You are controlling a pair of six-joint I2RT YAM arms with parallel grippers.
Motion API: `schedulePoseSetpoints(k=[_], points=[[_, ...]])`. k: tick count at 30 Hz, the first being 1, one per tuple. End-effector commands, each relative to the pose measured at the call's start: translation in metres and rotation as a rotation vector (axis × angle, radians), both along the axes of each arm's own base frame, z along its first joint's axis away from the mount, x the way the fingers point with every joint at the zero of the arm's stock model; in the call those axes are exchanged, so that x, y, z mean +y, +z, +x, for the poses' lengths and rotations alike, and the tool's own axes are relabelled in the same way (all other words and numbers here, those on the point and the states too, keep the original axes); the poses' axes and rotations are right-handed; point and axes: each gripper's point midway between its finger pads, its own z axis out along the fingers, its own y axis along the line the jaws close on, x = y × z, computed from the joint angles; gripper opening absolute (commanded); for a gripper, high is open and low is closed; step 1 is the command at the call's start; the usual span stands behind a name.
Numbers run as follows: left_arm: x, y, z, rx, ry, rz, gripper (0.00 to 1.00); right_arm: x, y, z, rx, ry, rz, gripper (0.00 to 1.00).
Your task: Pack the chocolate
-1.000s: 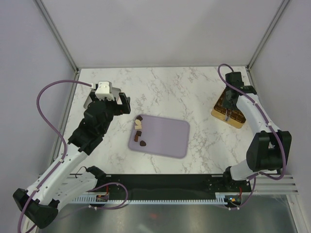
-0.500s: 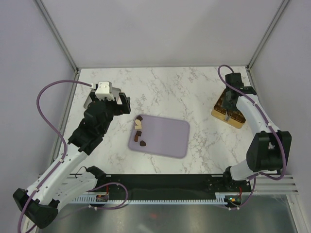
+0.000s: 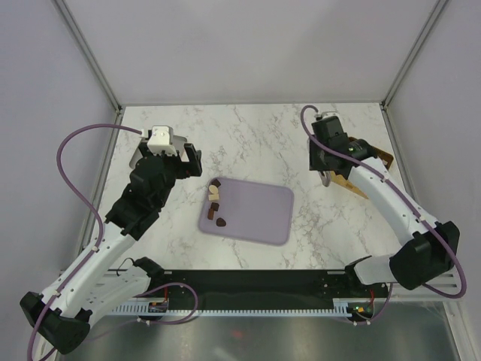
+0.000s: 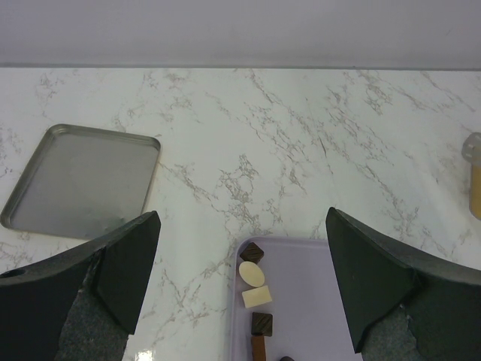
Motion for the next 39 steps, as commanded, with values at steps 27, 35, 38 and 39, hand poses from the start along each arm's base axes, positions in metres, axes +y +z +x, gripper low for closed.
schedulePoseSetpoints(k=[27, 35, 38, 39], points=[[0.014, 0.019, 0.003, -0.057, 0.063, 0.027, 1.00, 0.255, -0.054, -0.183, -0.005, 0.979, 0.032, 0.54], [0.015, 0.019, 0.003, -0.059, 0.067, 0.029, 1.00, 0.258, -0.076, -0.188, 0.029, 1.022, -0.026, 0.52], [0.015, 0.019, 0.003, -0.057, 0.067, 0.029, 1.00, 0.257, -0.083, -0.191, 0.037, 1.029, -0.051, 0.52], [0.015, 0.019, 0.003, -0.059, 0.067, 0.029, 1.00, 0.257, -0.083, -0.192, 0.038, 1.030, -0.052, 0.52]])
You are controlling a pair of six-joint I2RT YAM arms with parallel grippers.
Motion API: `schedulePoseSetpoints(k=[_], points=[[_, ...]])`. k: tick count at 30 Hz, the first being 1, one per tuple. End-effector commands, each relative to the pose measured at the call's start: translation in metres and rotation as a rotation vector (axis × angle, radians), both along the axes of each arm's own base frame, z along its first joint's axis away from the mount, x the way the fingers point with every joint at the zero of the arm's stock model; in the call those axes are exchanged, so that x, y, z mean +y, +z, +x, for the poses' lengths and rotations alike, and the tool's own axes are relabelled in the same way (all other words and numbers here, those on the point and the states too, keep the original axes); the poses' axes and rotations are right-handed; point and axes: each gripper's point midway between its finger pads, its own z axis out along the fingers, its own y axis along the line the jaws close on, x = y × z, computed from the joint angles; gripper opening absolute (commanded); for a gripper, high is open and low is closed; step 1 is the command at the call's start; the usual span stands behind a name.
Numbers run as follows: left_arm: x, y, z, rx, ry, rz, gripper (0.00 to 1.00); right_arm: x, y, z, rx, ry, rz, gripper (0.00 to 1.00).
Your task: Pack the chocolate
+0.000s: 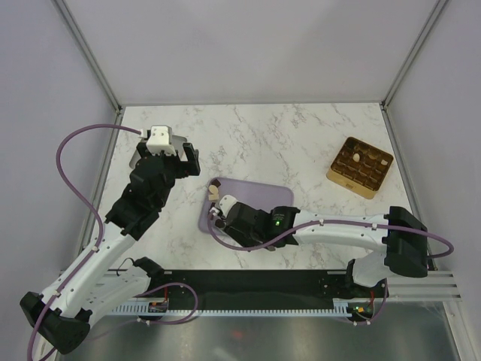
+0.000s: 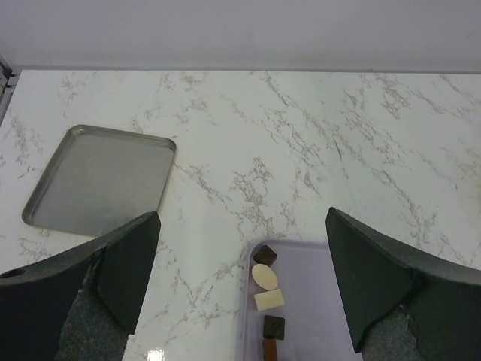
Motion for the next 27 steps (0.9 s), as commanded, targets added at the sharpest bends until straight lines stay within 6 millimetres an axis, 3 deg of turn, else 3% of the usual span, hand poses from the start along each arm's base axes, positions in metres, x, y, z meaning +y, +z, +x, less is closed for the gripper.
schedulePoseSetpoints(k=[1, 8, 16, 23, 27], points=[[0.007, 0.018, 0.002, -0.051, 0.029, 0.002, 1.00, 0.009, -0.001, -0.001, -0.025, 0.022, 0.012, 0.52], [0.007, 0.019, 0.002, -0.052, 0.030, 0.003, 1.00, 0.003, -0.006, 0.002, -0.060, -0.003, -0.040, 0.47], [0.007, 0.018, 0.002, -0.050, 0.032, 0.005, 1.00, -0.003, 0.009, 0.010, -0.104, -0.060, -0.036, 0.42], [0.007, 0.018, 0.002, -0.051, 0.033, 0.005, 1.00, -0.029, 0.021, 0.026, -0.084, -0.172, -0.039, 0.40], [0.007, 0.018, 0.002, -0.051, 0.030, 0.003, 1.00, -0.053, 0.037, 0.050, -0.089, -0.276, -0.001, 0.38]])
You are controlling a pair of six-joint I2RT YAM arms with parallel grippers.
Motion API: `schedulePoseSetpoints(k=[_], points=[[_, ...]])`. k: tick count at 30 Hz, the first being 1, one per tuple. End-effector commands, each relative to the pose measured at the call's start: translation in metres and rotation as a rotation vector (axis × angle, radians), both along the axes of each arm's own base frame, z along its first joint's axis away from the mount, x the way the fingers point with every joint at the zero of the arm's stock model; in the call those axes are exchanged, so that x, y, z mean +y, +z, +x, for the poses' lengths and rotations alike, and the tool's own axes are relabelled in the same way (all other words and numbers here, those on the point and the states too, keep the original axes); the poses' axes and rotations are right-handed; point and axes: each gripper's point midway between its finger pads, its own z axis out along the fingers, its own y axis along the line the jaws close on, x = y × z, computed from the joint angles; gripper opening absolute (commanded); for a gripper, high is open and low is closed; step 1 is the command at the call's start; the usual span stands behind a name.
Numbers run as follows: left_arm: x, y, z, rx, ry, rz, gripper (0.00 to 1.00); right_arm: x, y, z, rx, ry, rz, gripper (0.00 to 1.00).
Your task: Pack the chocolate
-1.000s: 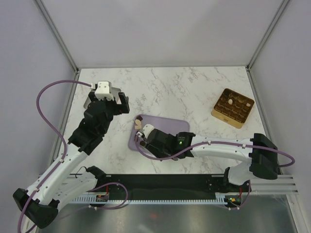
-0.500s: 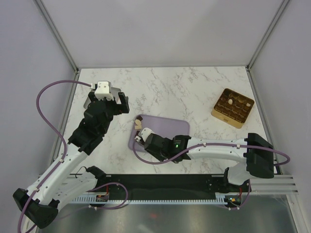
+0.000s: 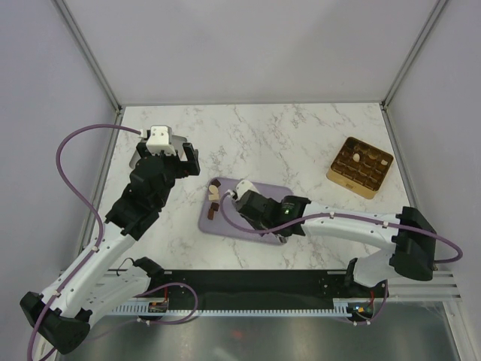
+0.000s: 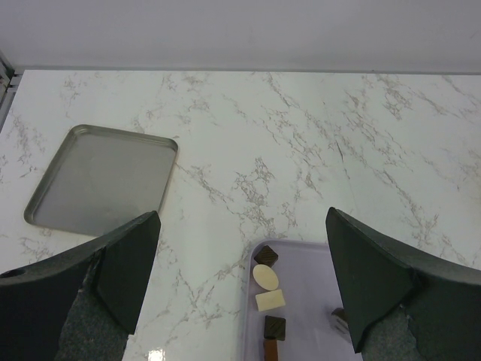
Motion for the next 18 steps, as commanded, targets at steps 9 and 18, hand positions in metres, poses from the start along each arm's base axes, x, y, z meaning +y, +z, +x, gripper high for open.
schedulePoseSetpoints(k=[9, 18], points=[[0.005, 0.019, 0.001, -0.054, 0.019, -0.001, 1.00, -0.087, 0.071, 0.076, -0.086, -0.374, 0.132, 0.38], [0.004, 0.020, 0.000, -0.056, 0.009, -0.007, 1.00, -0.224, 0.097, 0.141, -0.171, -0.838, 0.100, 0.37]])
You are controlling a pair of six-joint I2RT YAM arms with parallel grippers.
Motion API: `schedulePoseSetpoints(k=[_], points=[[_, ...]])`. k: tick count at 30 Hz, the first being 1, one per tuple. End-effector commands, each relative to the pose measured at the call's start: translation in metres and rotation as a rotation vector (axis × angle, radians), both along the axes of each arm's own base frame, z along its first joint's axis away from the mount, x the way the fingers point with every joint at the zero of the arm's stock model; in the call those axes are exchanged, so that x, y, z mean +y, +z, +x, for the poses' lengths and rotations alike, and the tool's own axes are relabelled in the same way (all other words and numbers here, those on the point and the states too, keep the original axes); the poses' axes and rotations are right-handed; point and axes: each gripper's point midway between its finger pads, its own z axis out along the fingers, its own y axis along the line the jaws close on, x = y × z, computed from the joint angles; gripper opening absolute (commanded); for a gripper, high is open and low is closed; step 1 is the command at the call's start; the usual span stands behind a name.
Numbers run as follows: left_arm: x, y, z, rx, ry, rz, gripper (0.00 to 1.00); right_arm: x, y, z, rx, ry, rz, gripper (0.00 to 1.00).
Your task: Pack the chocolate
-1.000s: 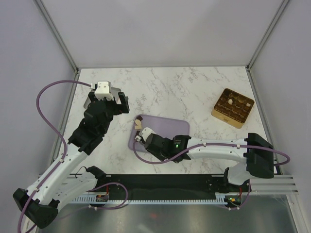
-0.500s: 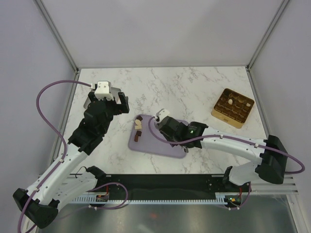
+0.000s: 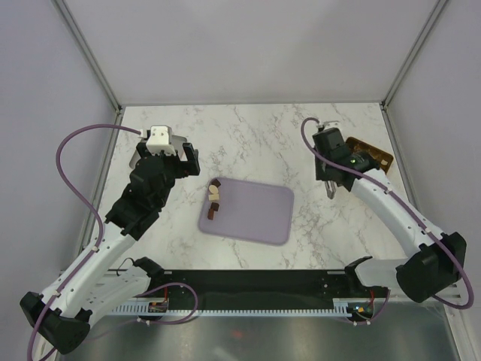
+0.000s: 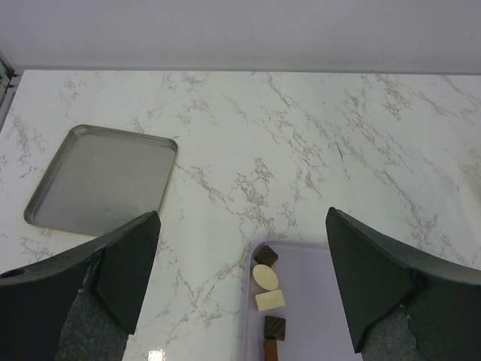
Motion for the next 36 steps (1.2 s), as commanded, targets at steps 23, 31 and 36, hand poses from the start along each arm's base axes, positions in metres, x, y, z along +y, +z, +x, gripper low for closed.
schedulePoseSetpoints(k=[23, 31, 36], points=[[0.001, 0.021, 0.000, -0.054, -0.005, -0.013, 1.00, -0.155, 0.004, 0.034, -0.043, -0.560, -0.022, 0.37], [0.002, 0.021, 0.000, -0.056, 0.001, -0.010, 1.00, -0.157, -0.011, 0.036, -0.031, -0.564, -0.019, 0.37], [0.002, 0.022, 0.000, -0.059, 0.002, -0.010, 1.00, -0.159, -0.016, 0.037, -0.019, -0.575, -0.027, 0.38]])
